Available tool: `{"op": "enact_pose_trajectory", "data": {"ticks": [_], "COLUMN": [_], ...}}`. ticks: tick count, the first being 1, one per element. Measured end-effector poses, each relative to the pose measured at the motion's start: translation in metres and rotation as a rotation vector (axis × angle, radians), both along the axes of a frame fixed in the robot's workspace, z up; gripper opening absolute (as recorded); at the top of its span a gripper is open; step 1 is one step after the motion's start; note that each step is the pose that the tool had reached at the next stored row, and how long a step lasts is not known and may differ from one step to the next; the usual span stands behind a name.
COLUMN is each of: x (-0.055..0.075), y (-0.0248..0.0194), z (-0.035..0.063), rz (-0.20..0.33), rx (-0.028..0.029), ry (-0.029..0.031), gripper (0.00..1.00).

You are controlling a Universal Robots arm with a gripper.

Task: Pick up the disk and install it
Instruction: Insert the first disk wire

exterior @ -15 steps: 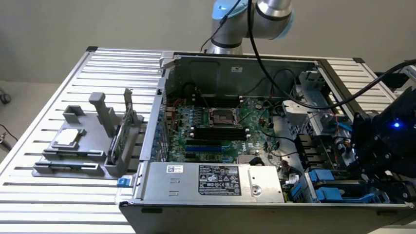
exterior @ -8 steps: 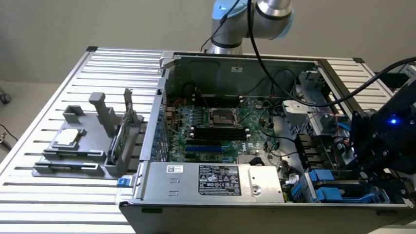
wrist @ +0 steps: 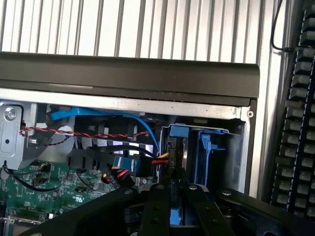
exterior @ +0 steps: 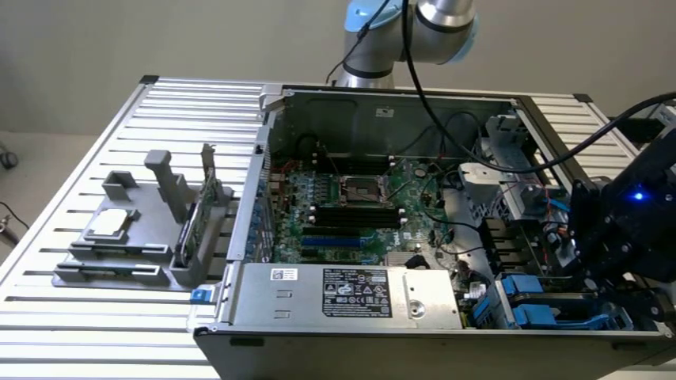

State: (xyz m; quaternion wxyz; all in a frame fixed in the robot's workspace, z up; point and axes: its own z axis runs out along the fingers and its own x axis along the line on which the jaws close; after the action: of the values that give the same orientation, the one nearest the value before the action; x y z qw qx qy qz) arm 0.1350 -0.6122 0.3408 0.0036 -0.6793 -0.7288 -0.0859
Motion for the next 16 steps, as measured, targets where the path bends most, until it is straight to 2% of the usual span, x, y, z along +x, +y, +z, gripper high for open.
{"op": "enact_pose_trajectory", "data": {"ticks": [16], "x": [-0.0002], "y": [0.0030], "z": [-0.0013], "rz": [-0.065], "rx": [-0.0003], "ry": [0.0000], "gripper": [0.17]}}
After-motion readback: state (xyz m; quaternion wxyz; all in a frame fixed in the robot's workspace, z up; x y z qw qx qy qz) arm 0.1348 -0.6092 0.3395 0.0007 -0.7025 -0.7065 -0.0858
